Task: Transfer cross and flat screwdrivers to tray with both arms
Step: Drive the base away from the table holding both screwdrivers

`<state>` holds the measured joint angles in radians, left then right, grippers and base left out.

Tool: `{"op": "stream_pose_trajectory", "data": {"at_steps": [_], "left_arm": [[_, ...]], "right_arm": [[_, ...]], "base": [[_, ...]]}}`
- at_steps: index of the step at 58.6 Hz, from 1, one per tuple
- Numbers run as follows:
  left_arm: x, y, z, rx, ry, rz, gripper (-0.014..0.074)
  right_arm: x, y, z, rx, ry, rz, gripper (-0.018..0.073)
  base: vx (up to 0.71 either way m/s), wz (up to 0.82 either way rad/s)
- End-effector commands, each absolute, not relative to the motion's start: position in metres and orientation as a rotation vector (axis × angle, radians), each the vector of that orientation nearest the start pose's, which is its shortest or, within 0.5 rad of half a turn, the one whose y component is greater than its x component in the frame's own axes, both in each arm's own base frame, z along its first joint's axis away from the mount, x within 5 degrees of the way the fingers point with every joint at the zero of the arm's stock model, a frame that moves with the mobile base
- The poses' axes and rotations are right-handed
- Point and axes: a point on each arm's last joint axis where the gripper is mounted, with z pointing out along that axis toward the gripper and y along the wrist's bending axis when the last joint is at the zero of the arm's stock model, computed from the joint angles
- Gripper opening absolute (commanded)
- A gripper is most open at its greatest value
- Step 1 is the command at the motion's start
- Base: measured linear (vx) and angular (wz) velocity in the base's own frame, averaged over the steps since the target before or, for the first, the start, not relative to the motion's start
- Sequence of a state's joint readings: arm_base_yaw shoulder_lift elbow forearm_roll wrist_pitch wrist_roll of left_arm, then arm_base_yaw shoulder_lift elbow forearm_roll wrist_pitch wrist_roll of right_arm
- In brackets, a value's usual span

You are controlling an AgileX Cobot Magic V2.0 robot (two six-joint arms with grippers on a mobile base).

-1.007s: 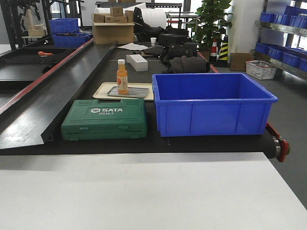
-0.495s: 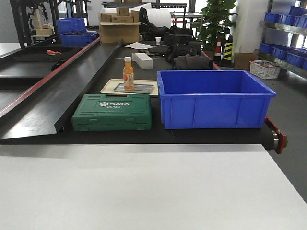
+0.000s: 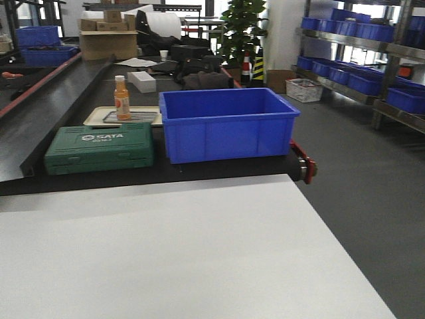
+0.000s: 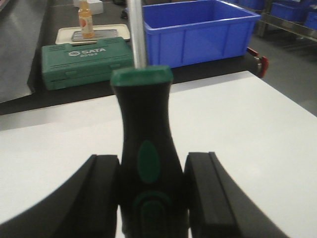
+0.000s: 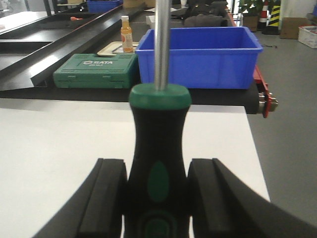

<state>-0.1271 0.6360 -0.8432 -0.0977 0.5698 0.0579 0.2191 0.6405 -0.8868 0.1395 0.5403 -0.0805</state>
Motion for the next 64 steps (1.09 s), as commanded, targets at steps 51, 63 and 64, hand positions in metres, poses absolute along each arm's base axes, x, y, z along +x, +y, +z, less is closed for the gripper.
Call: {"op": "stream_pose_trajectory", "data": {"at_steps": [51,63,64], "left_arm": [[0.1141,-0.0197,0.4091,0.115,1.71,-0.171,0.0],[0.1141,-0.0197,0.4091,0.115,1.71,-0.171,0.0],[0.1141,-0.0197,0.4091,0.115,1.71,-0.171,0.0]], "right_arm": [[0.1104,0.0301,0.4248,-0.194,1.644,0.246,-0.0008],[0.1104,0.0301,0.4248,-0.194,1.644,0.246,-0.0008],[0.1104,0.0301,0.4248,-0.194,1.644,0.246,-0.0008]], "base": [[-0.19,-0.49],[-0.08,-0.5],[-0.04,-0.54]]}}
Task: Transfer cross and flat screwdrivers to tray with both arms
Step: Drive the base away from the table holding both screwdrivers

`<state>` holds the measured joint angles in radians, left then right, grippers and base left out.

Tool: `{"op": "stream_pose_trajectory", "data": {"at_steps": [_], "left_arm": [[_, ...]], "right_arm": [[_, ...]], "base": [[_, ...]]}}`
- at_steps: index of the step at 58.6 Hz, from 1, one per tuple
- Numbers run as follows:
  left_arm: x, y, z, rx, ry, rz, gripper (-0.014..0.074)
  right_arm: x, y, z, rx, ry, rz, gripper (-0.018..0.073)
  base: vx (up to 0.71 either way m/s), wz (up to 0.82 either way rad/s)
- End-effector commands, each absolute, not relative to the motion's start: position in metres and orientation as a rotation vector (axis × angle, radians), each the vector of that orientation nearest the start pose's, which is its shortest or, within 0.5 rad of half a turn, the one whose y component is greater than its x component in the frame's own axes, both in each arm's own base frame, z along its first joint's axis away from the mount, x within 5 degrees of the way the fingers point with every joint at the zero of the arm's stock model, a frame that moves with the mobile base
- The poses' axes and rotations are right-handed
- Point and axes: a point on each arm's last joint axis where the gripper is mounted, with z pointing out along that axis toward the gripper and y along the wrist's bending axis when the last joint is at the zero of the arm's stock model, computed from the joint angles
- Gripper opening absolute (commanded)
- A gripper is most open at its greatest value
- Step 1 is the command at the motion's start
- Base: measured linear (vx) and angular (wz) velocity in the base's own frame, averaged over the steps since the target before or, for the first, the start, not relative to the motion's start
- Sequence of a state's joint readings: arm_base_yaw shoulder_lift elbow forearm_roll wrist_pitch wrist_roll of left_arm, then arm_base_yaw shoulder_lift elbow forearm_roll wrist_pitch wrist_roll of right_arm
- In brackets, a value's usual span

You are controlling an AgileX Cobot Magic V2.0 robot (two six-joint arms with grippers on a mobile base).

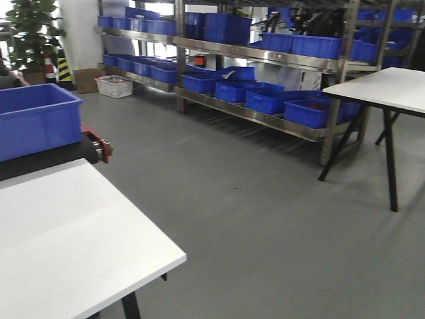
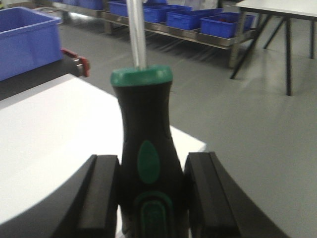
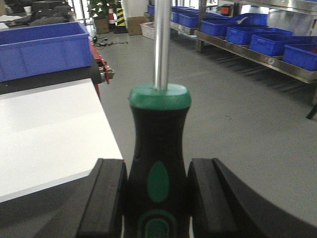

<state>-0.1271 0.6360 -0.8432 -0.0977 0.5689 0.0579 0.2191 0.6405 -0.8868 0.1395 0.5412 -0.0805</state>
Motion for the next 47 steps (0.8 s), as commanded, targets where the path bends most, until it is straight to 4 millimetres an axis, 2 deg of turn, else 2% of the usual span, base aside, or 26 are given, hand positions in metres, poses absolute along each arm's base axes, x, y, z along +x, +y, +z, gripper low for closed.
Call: {"op": "stream_pose_trajectory", "data": {"at_steps": [1,22,47], "left_arm": [[0.1141,-0.0197,0.4091,0.115,1.71,-0.171,0.0],[0.1141,-0.0197,0.4089,0.115,1.712,-0.171,0.0],[0.1141,-0.0197,0.4089,0.115,1.712,-0.171,0.0]], "right_arm": [[0.1104,0.0301,0.4248,-0.194,1.644,0.246,-0.0008],[0.1104,0.0301,0.4248,-0.194,1.644,0.246,-0.0008],[0.1101,0.0301,0.4249,-0.194,1.643,0.246,-0.0008]], "base": [[-0.04,-0.54],[0.05,-0.61],[0.21,-0.62]]}}
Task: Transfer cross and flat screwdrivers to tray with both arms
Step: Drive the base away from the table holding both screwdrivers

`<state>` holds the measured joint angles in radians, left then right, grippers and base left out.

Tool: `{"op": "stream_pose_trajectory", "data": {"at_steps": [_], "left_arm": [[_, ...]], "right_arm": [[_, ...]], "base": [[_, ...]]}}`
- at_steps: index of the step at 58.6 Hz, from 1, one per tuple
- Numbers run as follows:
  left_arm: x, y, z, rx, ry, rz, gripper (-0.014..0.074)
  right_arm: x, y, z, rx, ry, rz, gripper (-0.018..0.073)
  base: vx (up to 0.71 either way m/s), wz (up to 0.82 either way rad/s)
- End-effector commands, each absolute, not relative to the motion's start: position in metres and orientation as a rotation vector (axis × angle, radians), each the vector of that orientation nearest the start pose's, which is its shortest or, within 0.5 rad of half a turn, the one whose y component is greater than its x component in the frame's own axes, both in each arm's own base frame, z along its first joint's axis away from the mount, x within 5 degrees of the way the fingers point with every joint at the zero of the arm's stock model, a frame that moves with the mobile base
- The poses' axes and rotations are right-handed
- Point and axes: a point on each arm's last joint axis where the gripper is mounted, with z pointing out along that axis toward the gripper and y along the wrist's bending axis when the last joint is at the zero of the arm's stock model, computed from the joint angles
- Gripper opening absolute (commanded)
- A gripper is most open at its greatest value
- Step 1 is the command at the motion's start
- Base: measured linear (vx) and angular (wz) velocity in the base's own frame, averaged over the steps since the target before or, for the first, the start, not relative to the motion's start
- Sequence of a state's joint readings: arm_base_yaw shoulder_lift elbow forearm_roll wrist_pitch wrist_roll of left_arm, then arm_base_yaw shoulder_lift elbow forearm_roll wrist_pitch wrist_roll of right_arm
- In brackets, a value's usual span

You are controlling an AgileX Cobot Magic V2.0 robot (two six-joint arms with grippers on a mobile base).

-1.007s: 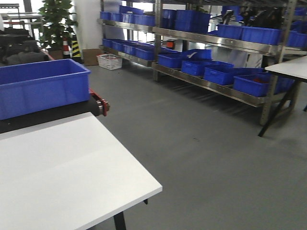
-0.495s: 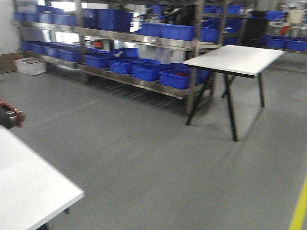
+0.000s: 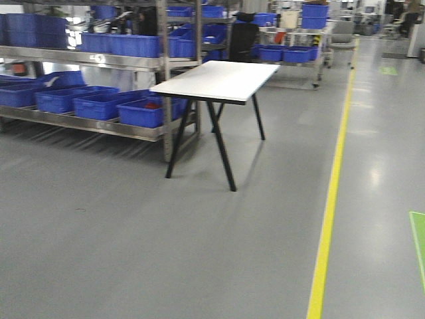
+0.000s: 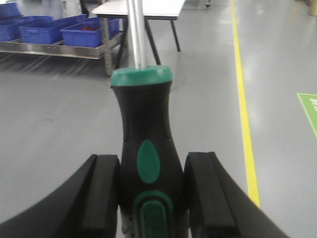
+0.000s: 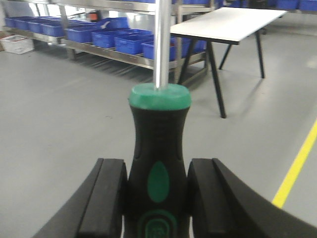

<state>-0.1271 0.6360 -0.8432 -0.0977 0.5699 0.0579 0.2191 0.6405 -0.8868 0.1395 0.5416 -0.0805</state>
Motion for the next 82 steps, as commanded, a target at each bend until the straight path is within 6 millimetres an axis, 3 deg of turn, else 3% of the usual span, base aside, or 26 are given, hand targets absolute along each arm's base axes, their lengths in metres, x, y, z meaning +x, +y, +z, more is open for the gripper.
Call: {"op": "stream_pose_trajectory", "data": {"at_steps": [1,31,82], "left_arm": [[0.1141,-0.0197,0.4089,0.115,1.712,-0.171,0.0],[0.1141,-0.0197,0.4089,0.115,1.712,-0.171,0.0],[0.1141,-0.0197,0.4091,0.115,1.711,-0.171,0.0]], "right_arm": [[0.1101,0.0301,0.4249,-0.194,1.643,0.246,-0.0008],[0.1098,0.03,0.4251,-0.194,1.642,0.246,-0.0008],[0.1101,0.0301,0.4249,-0.194,1.643,0.246,-0.0008]], "base": [[0.26,-0.46],[0.35,-0.17],[0.5,0.15]]}}
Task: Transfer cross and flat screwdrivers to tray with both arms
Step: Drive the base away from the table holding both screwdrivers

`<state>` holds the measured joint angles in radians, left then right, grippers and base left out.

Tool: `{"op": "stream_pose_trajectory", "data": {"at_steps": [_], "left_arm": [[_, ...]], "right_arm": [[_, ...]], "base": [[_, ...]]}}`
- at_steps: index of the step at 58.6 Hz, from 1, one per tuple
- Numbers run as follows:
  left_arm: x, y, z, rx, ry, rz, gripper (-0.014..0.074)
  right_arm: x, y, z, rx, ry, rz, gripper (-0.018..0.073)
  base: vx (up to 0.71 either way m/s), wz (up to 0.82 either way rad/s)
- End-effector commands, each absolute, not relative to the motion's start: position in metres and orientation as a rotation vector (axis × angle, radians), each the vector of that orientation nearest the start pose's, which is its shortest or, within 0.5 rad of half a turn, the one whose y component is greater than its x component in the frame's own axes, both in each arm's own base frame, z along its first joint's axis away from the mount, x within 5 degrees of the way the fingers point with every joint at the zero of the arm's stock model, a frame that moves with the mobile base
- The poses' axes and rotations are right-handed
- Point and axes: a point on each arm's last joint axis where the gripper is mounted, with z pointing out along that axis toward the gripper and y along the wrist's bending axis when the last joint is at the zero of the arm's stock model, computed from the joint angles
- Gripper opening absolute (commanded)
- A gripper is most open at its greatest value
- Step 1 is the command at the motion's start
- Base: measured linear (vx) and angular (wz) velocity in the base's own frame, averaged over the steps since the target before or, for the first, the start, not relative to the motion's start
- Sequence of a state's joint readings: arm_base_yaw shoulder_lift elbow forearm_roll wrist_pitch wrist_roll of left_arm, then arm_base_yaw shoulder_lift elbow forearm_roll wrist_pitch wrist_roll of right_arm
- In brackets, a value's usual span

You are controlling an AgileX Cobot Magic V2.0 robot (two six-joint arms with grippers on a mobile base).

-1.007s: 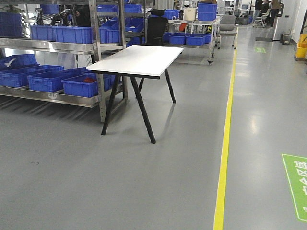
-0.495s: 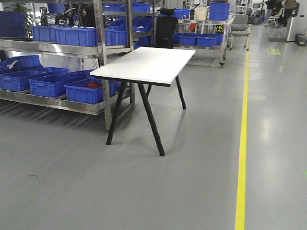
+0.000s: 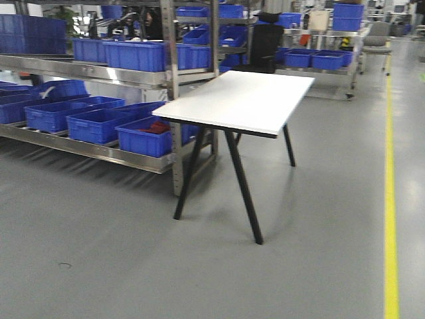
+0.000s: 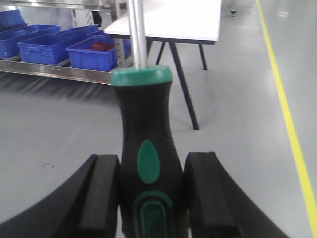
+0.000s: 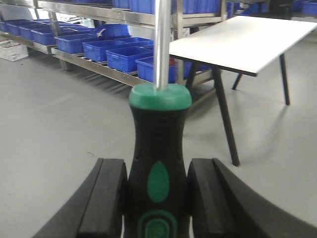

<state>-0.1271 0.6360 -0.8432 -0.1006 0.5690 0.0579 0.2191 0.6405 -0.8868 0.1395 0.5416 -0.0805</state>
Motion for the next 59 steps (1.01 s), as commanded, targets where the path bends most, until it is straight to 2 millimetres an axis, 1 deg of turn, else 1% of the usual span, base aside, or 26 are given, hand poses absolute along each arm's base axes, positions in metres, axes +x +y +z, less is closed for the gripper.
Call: {"op": "stream_pose_trajectory", "data": {"at_steps": [1,19,59], "left_arm": [[0.1141,-0.0197,0.4091,0.115,1.711,-0.171,0.0],[0.1141,-0.0197,0.409,0.115,1.711,-0.171,0.0],[0.1141,-0.0197,0.409,0.115,1.711,-0.171,0.0]], "right_arm": [[0.1101,0.0301,0.4249,-0.194,1.643,0.246,-0.0008],[0.1101,0.0301,0.4249,-0.194,1.643,0.246,-0.0008],[0.1101,0.0301,0.4249,-0.194,1.643,0.246,-0.0008]], "base": [[0.52,0.36],[0.52,0.49],[0.52,0.67]]}}
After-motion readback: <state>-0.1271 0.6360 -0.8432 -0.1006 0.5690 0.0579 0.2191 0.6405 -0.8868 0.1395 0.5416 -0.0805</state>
